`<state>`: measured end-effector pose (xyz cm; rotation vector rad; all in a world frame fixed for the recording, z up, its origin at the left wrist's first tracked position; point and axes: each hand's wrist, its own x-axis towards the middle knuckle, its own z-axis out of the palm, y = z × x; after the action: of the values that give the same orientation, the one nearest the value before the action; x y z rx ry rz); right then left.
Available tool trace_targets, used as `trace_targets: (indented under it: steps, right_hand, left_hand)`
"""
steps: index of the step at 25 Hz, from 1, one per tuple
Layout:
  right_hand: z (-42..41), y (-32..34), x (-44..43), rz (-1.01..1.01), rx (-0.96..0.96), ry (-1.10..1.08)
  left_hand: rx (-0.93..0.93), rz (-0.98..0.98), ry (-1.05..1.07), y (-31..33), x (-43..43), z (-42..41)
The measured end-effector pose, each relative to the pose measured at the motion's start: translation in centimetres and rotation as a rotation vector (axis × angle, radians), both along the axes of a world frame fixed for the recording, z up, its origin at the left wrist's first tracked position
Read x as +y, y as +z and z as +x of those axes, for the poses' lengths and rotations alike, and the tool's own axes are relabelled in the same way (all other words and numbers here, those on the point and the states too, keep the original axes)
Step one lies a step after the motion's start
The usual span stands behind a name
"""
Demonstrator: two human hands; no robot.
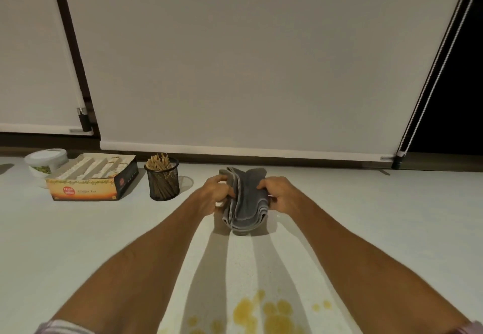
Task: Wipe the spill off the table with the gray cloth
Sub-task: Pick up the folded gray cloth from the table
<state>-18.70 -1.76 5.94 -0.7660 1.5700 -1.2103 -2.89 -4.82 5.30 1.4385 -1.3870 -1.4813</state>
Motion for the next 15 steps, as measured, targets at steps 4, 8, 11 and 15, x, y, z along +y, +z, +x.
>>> trace_targets:
  steps: [4, 8, 11, 15]
  right_hand:
    - [-1.9, 3.7, 4.6, -0.102, -0.070, -0.006]
    - [-2.8, 3.9, 12.2, -0.149, -0.080, 0.003]
    - [-3.8, 2.1, 18.9, -0.139, -0.061, -0.017]
    - [-4.6, 0.4, 27.4, -0.110, -0.043, -0.011]
  left_hand:
    - [0.128, 0.009, -0.119, 2.9, 3.2, 1.3]
    - [0.105, -0.040, -0.169, 3.8, 10.4, 0.1]
    - [0.079, -0.088, -0.144, 3.0, 17.2, -1.0]
    - [0.075, -0.083, -0.175, 1.0, 25.9, -2.4]
